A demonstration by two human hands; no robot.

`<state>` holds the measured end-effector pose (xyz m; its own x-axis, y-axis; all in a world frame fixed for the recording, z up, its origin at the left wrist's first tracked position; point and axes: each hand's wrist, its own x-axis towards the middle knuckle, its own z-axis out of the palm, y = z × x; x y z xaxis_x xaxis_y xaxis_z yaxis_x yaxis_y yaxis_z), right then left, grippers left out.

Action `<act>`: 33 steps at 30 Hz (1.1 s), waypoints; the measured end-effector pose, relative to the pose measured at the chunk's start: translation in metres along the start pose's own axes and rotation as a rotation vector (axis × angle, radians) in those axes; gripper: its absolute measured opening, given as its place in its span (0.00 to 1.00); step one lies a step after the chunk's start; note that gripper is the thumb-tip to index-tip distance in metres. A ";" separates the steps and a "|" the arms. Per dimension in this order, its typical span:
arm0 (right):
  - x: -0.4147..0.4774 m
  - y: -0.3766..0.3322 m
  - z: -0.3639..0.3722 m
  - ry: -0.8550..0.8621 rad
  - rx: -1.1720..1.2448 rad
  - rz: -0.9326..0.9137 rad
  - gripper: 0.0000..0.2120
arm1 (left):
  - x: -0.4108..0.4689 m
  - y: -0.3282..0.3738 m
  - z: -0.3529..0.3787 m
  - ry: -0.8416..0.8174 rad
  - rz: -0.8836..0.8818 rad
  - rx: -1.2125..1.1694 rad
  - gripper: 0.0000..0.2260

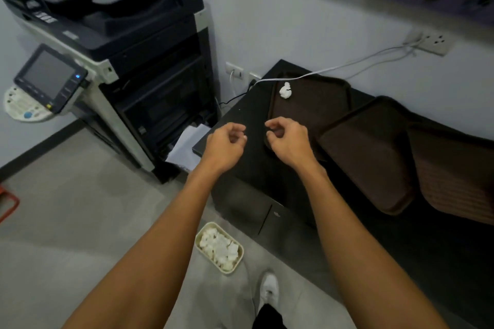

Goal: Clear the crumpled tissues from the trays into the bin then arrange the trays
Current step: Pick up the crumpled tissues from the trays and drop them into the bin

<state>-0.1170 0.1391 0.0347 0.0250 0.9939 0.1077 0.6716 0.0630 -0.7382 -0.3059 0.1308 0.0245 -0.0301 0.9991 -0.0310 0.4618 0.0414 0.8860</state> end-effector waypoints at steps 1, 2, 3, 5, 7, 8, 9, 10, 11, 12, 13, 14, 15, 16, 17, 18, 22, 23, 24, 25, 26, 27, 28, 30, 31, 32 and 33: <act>0.011 0.004 -0.006 0.012 -0.014 -0.003 0.11 | 0.011 0.009 0.006 -0.001 0.012 -0.006 0.08; 0.022 0.008 -0.012 0.023 -0.030 -0.008 0.11 | 0.023 0.017 0.013 -0.001 0.022 -0.008 0.09; 0.034 0.013 -0.017 0.032 -0.043 -0.011 0.11 | 0.036 0.025 0.020 -0.004 0.036 -0.004 0.09; 0.057 0.027 -0.026 0.039 -0.053 -0.012 0.11 | 0.061 0.037 0.034 0.000 0.061 0.010 0.10; 0.083 0.042 -0.030 0.028 -0.063 0.001 0.12 | 0.084 0.046 0.048 0.009 0.065 0.017 0.11; 0.096 0.051 -0.031 0.018 -0.072 0.013 0.13 | 0.095 0.047 0.054 0.013 0.058 0.018 0.12; 0.108 0.059 -0.031 0.008 -0.080 0.029 0.14 | 0.104 0.048 0.059 0.014 0.050 0.019 0.13; 0.121 0.068 -0.030 -0.002 -0.086 0.044 0.15 | 0.114 0.048 0.065 0.015 0.037 0.020 0.13; 0.134 0.076 -0.029 -0.009 -0.091 0.056 0.16 | 0.123 0.047 0.070 0.018 0.028 0.025 0.13; 0.147 0.084 -0.028 -0.013 -0.098 0.060 0.18 | 0.132 0.046 0.075 0.025 0.019 0.032 0.13; 0.160 0.091 -0.026 -0.020 -0.107 0.059 0.20 | 0.140 0.044 0.079 0.031 0.013 0.042 0.13; 0.172 0.098 -0.023 -0.030 -0.118 0.053 0.21 | 0.148 0.042 0.084 0.034 0.005 0.050 0.13; 0.185 0.105 -0.020 -0.042 -0.128 0.049 0.23 | 0.154 0.040 0.088 0.033 -0.002 0.055 0.13; 0.197 0.111 -0.017 -0.056 -0.144 0.045 0.24 | 0.160 0.037 0.092 0.030 -0.009 0.058 0.13; 0.210 0.118 -0.012 -0.073 -0.168 0.043 0.25 | 0.165 0.035 0.095 0.026 -0.016 0.062 0.12; 0.221 0.124 -0.007 -0.093 -0.195 0.041 0.26 | 0.169 0.032 0.099 0.020 -0.027 0.065 0.12; 0.259 0.142 0.012 -0.162 -0.283 0.039 0.28 | 0.181 0.017 0.109 0.011 -0.059 0.075 0.12; 0.264 0.145 0.016 -0.181 -0.311 0.037 0.28 | 0.183 0.014 0.111 0.008 -0.064 0.084 0.12; 0.268 0.147 0.019 -0.194 -0.341 0.026 0.27 | 0.184 0.011 0.112 0.005 -0.068 0.094 0.13; 0.270 0.150 0.021 -0.195 -0.363 0.007 0.26 | 0.184 0.008 0.114 -0.002 -0.072 0.106 0.13; 0.272 0.153 0.024 -0.183 -0.369 -0.014 0.24 | 0.184 0.005 0.116 -0.014 -0.077 0.119 0.14; 0.274 0.155 0.025 -0.166 -0.362 -0.028 0.22 | 0.184 0.002 0.118 -0.026 -0.084 0.129 0.14; 0.275 0.157 0.027 -0.151 -0.355 -0.038 0.20 | 0.185 0.000 0.120 -0.034 -0.091 0.136 0.15; 0.275 0.160 0.030 -0.124 -0.346 -0.047 0.16 | 0.185 -0.005 0.124 -0.043 -0.103 0.142 0.15; 0.274 0.161 0.030 -0.113 -0.334 -0.047 0.15 | 0.184 -0.006 0.126 -0.047 -0.108 0.144 0.15; 0.273 0.161 0.031 -0.100 -0.318 -0.051 0.14 | 0.183 -0.007 0.127 -0.050 -0.112 0.145 0.15; 0.272 0.161 0.030 -0.089 -0.301 -0.056 0.13 | 0.183 -0.008 0.128 -0.055 -0.115 0.146 0.16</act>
<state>-0.0241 0.4219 -0.0752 -0.0746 0.9945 0.0740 0.8593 0.1017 -0.5012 -0.2017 0.3147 -0.0469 -0.0435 0.9866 -0.1575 0.5823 0.1531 0.7984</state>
